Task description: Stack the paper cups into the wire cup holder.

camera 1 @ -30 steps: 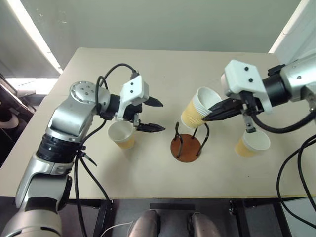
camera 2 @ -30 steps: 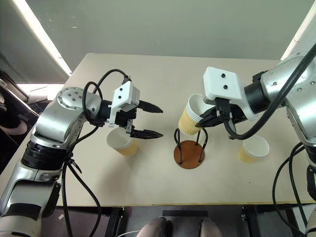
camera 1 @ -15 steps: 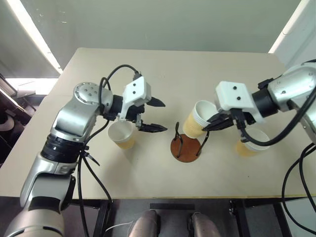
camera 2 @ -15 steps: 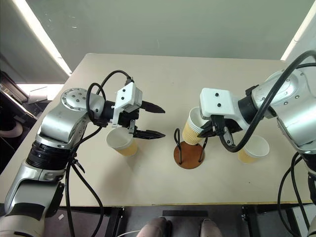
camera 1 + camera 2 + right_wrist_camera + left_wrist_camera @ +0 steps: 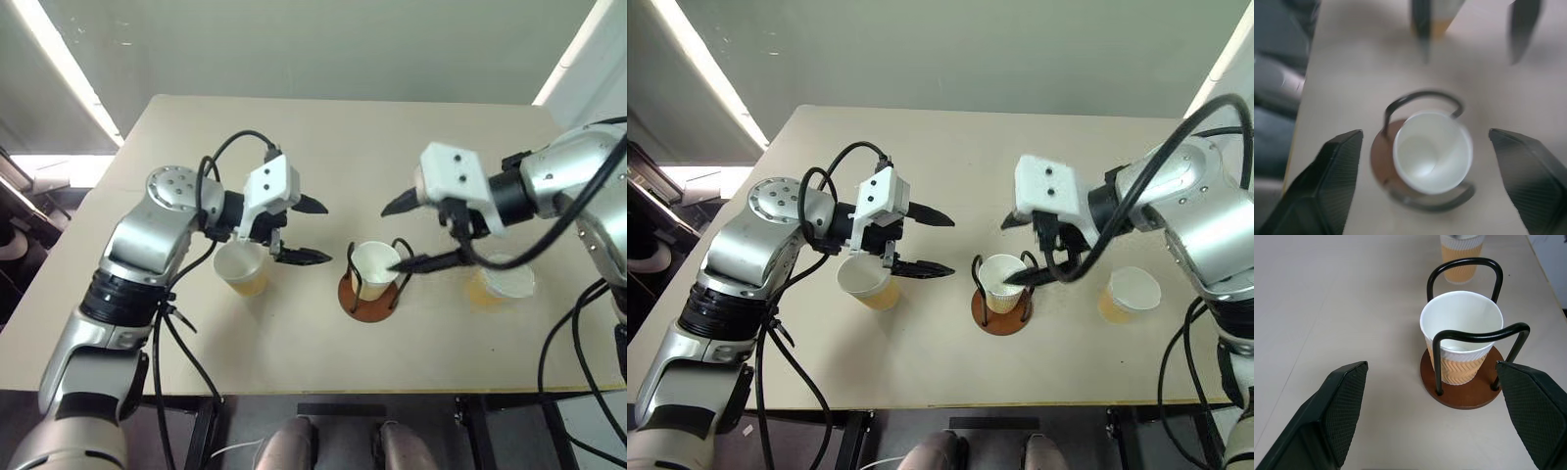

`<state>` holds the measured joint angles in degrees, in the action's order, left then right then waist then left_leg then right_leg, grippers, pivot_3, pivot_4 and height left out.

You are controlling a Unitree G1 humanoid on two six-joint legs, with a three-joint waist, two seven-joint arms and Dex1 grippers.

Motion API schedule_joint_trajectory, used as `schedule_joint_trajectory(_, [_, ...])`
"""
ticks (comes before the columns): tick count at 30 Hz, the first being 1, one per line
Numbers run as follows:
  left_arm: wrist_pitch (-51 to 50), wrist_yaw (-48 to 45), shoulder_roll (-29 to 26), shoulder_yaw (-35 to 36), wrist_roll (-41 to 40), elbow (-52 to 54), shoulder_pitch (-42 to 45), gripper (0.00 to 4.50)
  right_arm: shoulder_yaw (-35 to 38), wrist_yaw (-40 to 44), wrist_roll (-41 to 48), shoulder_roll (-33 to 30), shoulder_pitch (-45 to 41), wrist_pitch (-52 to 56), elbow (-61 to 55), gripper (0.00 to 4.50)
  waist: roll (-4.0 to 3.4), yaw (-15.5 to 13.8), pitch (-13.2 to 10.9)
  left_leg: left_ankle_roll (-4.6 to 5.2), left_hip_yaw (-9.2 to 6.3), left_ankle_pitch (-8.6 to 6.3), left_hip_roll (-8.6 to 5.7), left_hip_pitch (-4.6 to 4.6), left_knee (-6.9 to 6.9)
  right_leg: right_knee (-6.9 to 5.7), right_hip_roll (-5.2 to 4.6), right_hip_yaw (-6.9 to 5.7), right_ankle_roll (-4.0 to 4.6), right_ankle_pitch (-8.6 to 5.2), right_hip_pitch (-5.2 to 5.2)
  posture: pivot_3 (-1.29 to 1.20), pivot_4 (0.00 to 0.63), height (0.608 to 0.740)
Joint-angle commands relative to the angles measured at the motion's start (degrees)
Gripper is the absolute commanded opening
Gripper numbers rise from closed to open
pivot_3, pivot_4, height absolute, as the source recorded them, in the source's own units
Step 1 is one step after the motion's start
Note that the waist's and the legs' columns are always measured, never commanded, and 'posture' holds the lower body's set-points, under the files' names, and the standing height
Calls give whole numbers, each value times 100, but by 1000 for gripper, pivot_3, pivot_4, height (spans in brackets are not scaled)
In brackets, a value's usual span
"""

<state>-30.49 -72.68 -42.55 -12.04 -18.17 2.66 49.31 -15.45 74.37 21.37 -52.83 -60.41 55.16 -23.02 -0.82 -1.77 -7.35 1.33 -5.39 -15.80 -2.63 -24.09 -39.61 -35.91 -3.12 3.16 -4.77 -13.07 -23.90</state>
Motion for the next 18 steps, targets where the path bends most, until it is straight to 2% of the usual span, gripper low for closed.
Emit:
schedule_joint_trajectory(1, [-107, 104, -348, 240, 90, 414, -1, 4500, 832, -418, 307, 48, -84, 289, 188, 4082, 1, 0, 0, 0, 0, 0, 0, -1, 0, 2, 0, 0, 0, 0, 0, 0, 150, 740])
schedule_joint_trajectory(4, [-53, 118, -834, 213, 309, 843, -130, 4500, 1313, -645, 561, 64, 15, 463, 420, 4082, 1, 12, 0, 0, 0, 0, 1, 0, 2, 3, 2, 2, 0, 0, -1, 0, 150, 740])
schedule_joint_trajectory(10, [163, 37, -1642, 85, 819, 1462, -500, 4500, 1912, -595, 1293, -60, 40, 861, 724, 4082, 0, 11, 0, 0, 0, 0, 2, 0, 5, 3, 5, 2, 5, -3, -2, 0, 150, 740])
schedule_joint_trajectory(13, [142, -219, -2025, 222, 717, 1831, -753, 4500, 2307, -485, 1996, 15, -104, 1240, 831, 4082, 0, 22, 0, -1, 0, 0, 3, 2, 8, 1, 8, 4, 8, -5, -3, 0, 150, 740])
schedule_joint_trajectory(18, [95, -324, -2714, 221, 979, 2243, -1167, 4500, 2364, -363, 2461, -152, -58, 1230, 826, 4082, 0, 24, 0, -3, 0, 0, 6, 4, 13, 0, 10, 4, 18, -11, -6, 0, 150, 740])
